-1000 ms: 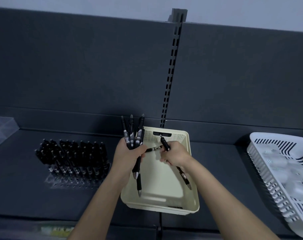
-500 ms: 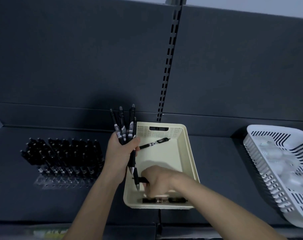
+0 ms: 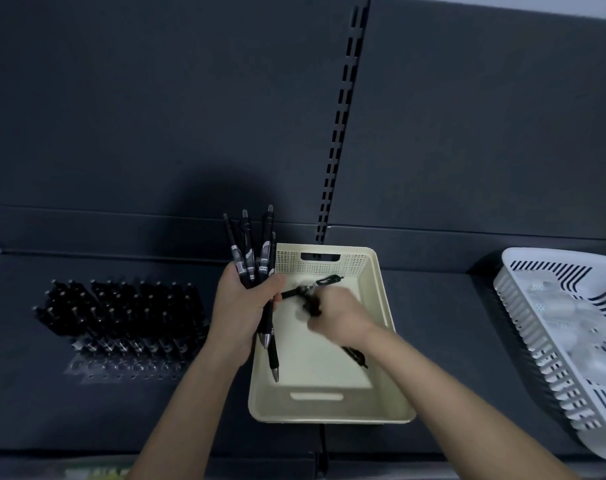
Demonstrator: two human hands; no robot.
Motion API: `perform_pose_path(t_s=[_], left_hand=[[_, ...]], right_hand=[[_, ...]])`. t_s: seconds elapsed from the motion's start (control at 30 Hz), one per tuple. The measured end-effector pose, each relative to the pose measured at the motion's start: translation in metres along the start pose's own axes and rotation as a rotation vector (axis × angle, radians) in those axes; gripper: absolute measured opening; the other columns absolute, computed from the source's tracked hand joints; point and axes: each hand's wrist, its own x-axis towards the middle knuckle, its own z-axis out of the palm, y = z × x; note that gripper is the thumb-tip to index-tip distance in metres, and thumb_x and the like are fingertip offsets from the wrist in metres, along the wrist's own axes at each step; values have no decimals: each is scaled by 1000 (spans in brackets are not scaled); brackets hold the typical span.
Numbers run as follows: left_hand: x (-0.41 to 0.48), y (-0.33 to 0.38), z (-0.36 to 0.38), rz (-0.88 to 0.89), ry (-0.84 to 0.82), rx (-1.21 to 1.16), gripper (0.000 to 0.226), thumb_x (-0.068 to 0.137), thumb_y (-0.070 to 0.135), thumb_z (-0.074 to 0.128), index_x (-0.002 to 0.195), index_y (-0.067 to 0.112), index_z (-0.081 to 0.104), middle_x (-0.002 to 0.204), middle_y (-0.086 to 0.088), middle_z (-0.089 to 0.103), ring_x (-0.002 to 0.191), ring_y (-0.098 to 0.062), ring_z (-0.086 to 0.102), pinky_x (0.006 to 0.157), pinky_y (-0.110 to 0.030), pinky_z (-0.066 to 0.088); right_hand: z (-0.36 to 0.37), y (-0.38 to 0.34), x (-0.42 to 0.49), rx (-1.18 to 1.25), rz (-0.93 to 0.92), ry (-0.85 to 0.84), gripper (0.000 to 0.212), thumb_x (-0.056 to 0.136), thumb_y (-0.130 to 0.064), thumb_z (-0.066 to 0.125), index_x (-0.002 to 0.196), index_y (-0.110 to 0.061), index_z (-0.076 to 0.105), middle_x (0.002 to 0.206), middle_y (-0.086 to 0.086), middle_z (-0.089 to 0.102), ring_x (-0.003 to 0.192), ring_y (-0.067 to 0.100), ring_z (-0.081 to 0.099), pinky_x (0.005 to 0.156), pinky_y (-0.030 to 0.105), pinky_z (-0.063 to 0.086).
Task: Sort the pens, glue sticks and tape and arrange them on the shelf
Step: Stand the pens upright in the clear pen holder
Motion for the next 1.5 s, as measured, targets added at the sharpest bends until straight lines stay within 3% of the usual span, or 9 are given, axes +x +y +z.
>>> perform_pose_path(t_s=[0.1,0.2,0.37,0.5,0.73,1.0,1.2,1.3,1.5], left_hand=[[0,0,7,14,-34,138,24,77,5,75,98,6,62,75,-2,64,59,-7,58,57,-25,47],[5,1,26,73,-89,392,18,74,2,73,85,11,61,71,1,63,61,-9,57,59,-23,45],[29,-14,61,180,-171,869,17,73,5,66,88,11,59,79,1,63,75,-19,57,58,-26,40],[52,-45,66,200,-259,1115,14,73,9,64,88,9,64,82,-5,67,80,-23,63,65,-30,48],[62,-76,62,336,-172,1410,23,86,31,61,100,12,61,98,-9,66,94,-28,61,75,-33,47],[47,-62,66,191,-295,1151,21,83,14,59,101,12,49,91,-4,64,85,-26,62,66,-33,47],[20,-12,73,130,-214,679,30,78,-7,61,89,19,50,75,-2,60,60,-16,55,55,-33,48],[-1,5,70,112,-93,362,27,78,-15,56,85,11,51,63,-5,55,45,-11,49,44,-25,43],[-46,13,49,68,41,-40,17,83,-10,60,92,3,57,62,-6,55,52,-14,47,46,-25,42]], right_hand=[[-26,15,5,407,140,390,9,81,-10,56,72,-10,55,62,6,57,53,16,45,47,24,36],[-46,30,-1,885,175,608,6,80,-6,55,75,-8,53,59,10,44,49,16,36,45,28,28],[-53,41,-15,1241,181,656,11,84,-1,55,78,-8,50,57,3,39,43,11,33,37,22,23],[-47,50,-21,1323,226,676,15,84,0,55,73,-9,50,54,4,38,43,11,32,35,21,23],[-46,57,-31,1414,254,679,15,86,0,55,74,-9,51,51,2,40,43,12,30,34,20,21],[-47,54,-41,1518,269,728,8,88,-7,59,82,-6,54,62,5,45,42,9,32,33,19,23],[-52,45,-51,1679,223,633,6,89,-4,58,84,-1,56,66,7,48,43,7,39,31,15,24],[-49,38,-57,1733,204,572,4,89,-4,59,88,-3,55,67,7,51,46,7,41,32,14,25],[-31,28,-62,1911,222,436,10,88,-1,57,82,-8,52,74,8,58,41,5,41,32,13,26]])
